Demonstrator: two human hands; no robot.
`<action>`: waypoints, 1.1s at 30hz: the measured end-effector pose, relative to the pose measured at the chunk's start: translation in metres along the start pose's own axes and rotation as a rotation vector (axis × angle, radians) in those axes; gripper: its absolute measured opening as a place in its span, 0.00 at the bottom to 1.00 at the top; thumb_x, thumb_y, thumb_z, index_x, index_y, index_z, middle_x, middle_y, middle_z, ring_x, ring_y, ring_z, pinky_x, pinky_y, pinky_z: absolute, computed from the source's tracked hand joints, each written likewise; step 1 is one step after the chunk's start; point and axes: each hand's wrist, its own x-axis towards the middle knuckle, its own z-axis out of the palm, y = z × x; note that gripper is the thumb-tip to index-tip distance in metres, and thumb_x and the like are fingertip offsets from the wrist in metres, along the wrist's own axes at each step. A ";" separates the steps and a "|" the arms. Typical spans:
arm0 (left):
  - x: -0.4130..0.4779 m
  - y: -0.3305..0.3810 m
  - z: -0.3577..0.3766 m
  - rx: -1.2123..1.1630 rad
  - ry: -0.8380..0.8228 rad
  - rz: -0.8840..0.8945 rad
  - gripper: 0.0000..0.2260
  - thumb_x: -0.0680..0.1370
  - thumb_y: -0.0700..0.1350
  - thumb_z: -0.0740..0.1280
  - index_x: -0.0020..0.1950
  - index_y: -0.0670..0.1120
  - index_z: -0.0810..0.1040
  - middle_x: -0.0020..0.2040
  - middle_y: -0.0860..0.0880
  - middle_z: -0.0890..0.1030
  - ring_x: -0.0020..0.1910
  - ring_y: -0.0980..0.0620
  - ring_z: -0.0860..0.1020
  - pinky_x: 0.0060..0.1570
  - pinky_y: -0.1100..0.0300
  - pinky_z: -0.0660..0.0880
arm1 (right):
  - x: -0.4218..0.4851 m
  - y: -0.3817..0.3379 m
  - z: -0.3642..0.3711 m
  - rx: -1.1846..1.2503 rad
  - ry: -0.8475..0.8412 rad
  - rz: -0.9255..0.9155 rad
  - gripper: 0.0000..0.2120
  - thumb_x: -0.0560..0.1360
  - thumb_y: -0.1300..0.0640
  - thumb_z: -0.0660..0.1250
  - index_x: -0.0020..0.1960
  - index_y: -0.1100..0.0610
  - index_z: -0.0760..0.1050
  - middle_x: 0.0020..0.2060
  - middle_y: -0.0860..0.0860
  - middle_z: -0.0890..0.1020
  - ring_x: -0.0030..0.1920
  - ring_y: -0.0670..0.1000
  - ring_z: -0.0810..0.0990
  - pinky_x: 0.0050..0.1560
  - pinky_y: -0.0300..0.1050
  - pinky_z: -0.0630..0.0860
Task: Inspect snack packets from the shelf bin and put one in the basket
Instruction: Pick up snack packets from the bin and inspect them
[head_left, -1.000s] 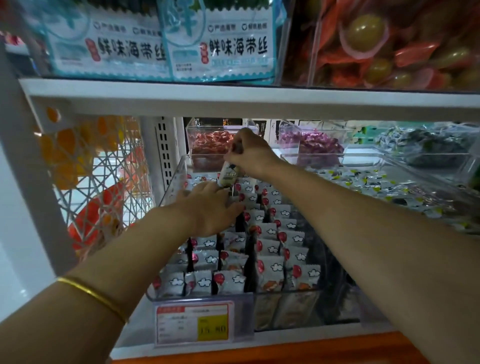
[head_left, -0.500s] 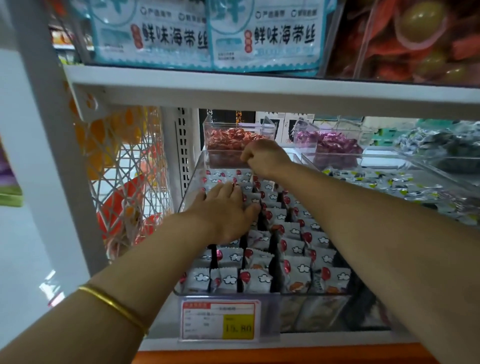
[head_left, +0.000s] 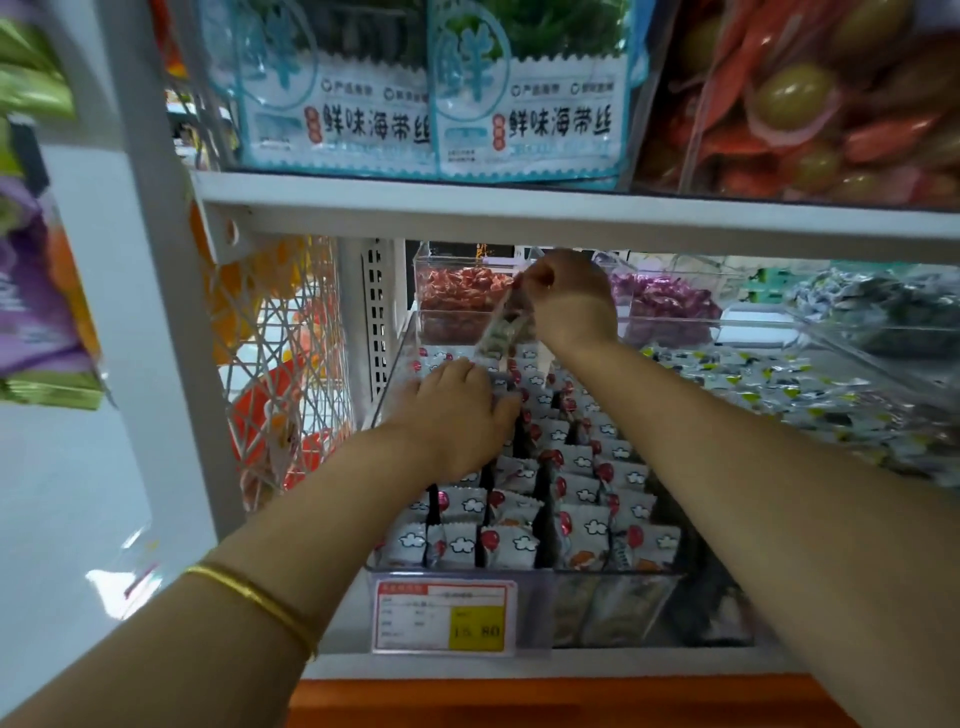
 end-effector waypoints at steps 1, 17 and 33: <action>-0.006 0.003 -0.003 -0.062 0.041 0.011 0.20 0.81 0.54 0.52 0.62 0.40 0.69 0.62 0.42 0.70 0.64 0.42 0.66 0.65 0.45 0.63 | -0.010 0.001 -0.012 0.087 0.076 0.027 0.09 0.78 0.60 0.62 0.49 0.62 0.79 0.48 0.57 0.81 0.48 0.55 0.79 0.46 0.44 0.74; -0.099 0.045 -0.020 -1.137 0.160 -0.145 0.10 0.78 0.44 0.63 0.55 0.41 0.78 0.46 0.43 0.82 0.42 0.51 0.83 0.39 0.64 0.80 | -0.174 0.018 -0.126 1.092 -0.066 0.608 0.05 0.76 0.62 0.65 0.43 0.61 0.77 0.39 0.55 0.79 0.31 0.49 0.82 0.33 0.39 0.79; -0.103 0.050 -0.018 -1.672 0.110 -0.305 0.10 0.78 0.37 0.61 0.40 0.43 0.80 0.31 0.47 0.81 0.27 0.54 0.79 0.27 0.66 0.76 | -0.175 0.023 -0.129 1.221 -0.080 0.652 0.07 0.75 0.66 0.63 0.43 0.60 0.79 0.25 0.48 0.79 0.23 0.44 0.73 0.22 0.36 0.70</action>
